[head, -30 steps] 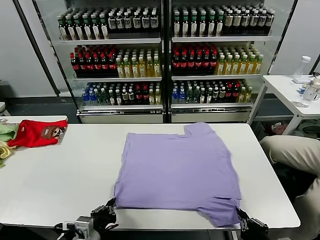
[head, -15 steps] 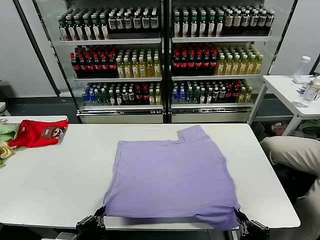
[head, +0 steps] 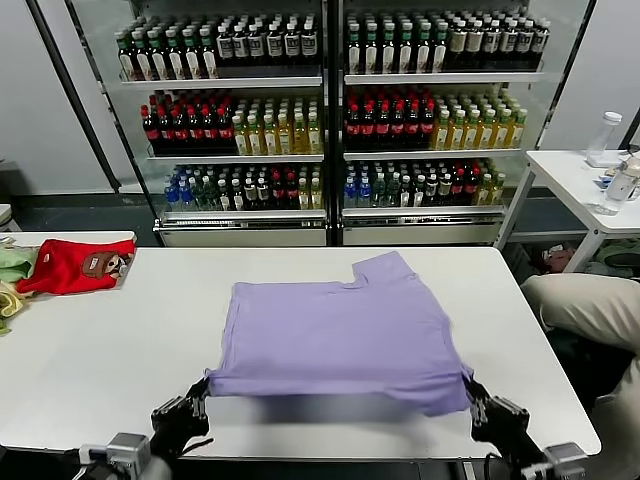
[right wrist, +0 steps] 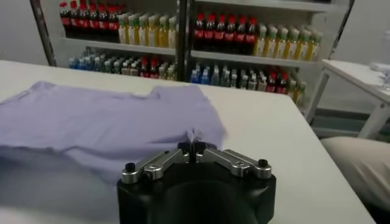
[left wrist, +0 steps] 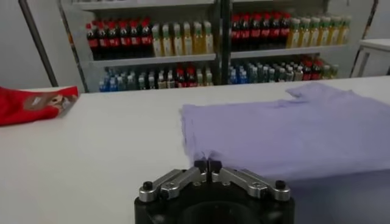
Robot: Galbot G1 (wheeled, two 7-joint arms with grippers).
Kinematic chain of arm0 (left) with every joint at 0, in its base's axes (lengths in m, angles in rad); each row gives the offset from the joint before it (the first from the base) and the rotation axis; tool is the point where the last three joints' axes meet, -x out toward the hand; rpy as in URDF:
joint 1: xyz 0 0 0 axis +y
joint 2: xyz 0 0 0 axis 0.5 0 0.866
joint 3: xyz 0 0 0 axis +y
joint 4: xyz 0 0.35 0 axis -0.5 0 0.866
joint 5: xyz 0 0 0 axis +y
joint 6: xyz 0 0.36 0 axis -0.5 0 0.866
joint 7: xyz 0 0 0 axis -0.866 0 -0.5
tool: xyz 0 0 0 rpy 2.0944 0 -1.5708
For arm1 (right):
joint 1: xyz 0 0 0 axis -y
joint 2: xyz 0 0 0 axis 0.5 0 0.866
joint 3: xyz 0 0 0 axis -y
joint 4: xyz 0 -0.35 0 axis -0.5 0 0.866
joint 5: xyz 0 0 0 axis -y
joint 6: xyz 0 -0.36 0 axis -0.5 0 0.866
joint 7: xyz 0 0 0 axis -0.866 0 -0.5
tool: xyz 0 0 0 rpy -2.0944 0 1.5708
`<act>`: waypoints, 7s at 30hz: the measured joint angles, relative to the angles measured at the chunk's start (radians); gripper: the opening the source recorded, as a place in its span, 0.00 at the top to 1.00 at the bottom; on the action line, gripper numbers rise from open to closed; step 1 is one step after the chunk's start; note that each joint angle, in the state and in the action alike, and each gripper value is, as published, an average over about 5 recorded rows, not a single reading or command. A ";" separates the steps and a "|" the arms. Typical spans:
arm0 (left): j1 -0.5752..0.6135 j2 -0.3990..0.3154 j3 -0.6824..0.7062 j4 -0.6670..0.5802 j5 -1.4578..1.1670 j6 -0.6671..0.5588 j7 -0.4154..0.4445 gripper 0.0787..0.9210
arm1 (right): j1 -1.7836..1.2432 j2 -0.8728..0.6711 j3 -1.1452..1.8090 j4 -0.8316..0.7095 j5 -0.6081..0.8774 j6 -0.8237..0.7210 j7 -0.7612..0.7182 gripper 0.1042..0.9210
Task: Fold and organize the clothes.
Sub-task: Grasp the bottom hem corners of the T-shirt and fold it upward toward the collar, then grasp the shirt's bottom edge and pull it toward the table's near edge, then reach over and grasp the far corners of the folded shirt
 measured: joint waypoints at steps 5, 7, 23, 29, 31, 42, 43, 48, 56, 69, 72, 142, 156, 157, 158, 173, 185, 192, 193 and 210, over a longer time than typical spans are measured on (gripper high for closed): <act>-0.092 -0.011 0.029 0.076 -0.001 -0.008 0.016 0.99 | 0.079 0.011 -0.044 -0.058 -0.019 -0.010 0.001 0.98; -0.124 -0.015 0.040 0.104 -0.002 -0.011 0.020 0.99 | 0.108 0.015 -0.061 -0.082 -0.025 -0.012 0.001 0.98; -0.293 -0.025 0.086 0.264 0.002 -0.023 0.061 0.99 | 0.289 0.036 -0.163 -0.228 -0.049 -0.025 0.001 0.98; -0.329 -0.032 0.103 0.300 0.004 -0.028 0.072 0.99 | 0.334 0.039 -0.192 -0.258 -0.055 -0.031 0.002 0.98; -0.339 -0.033 0.107 0.306 0.005 -0.029 0.075 0.99 | 0.347 0.038 -0.201 -0.267 -0.055 -0.035 0.004 0.98; -0.383 -0.037 0.123 0.355 0.028 -0.026 0.072 0.84 | 0.422 0.049 -0.259 -0.322 -0.050 -0.070 0.027 0.76; -0.384 -0.038 0.121 0.361 0.032 -0.024 0.072 0.81 | 0.426 0.051 -0.263 -0.325 -0.048 -0.074 0.029 0.72; -0.379 -0.030 0.106 0.373 0.041 -0.013 0.074 0.64 | 0.431 0.048 -0.269 -0.326 -0.037 -0.088 0.037 0.55; -0.305 0.004 0.053 0.297 0.001 0.014 0.065 0.36 | 0.353 0.016 -0.219 -0.252 -0.018 -0.098 0.048 0.27; -0.201 -0.001 0.029 0.220 -0.056 0.050 0.063 0.12 | 0.228 0.022 -0.177 -0.220 0.012 -0.099 0.051 0.18; -0.201 -0.007 0.026 0.229 -0.061 0.058 0.073 0.14 | 0.220 0.024 -0.175 -0.220 0.015 -0.099 0.050 0.28; -0.156 0.071 -0.116 0.150 -0.064 0.066 0.216 0.20 | 0.429 0.026 -0.190 -0.154 0.118 -0.156 0.107 0.13; -0.467 0.066 0.019 0.435 -0.035 0.079 0.282 0.12 | 0.890 0.160 -0.429 -0.576 0.088 -0.188 0.093 0.12; -0.483 0.066 0.023 0.456 -0.033 0.080 0.289 0.12 | 0.911 0.170 -0.439 -0.603 0.084 -0.189 0.091 0.12; -0.497 0.065 0.026 0.475 -0.032 0.080 0.296 0.12 | 0.930 0.179 -0.448 -0.629 0.080 -0.189 0.089 0.12; -0.624 0.056 0.053 0.674 -0.021 0.071 0.406 0.12 | 1.092 0.302 -0.492 -0.939 0.009 -0.191 0.059 0.12; -0.648 0.053 0.066 0.714 -0.008 0.063 0.453 0.12 | 1.126 0.339 -0.495 -1.035 -0.004 -0.192 0.058 0.12; -0.660 0.054 0.071 0.729 0.005 0.053 0.462 0.12 | 1.123 0.346 -0.489 -1.047 -0.007 -0.195 0.055 0.12; -0.663 0.054 0.071 0.732 0.006 0.051 0.463 0.12 | 1.123 0.348 -0.488 -1.048 -0.008 -0.195 0.055 0.12; -0.676 0.047 0.073 0.768 0.019 0.036 0.500 0.36 | 1.124 0.363 -0.481 -1.067 -0.011 -0.194 0.044 0.42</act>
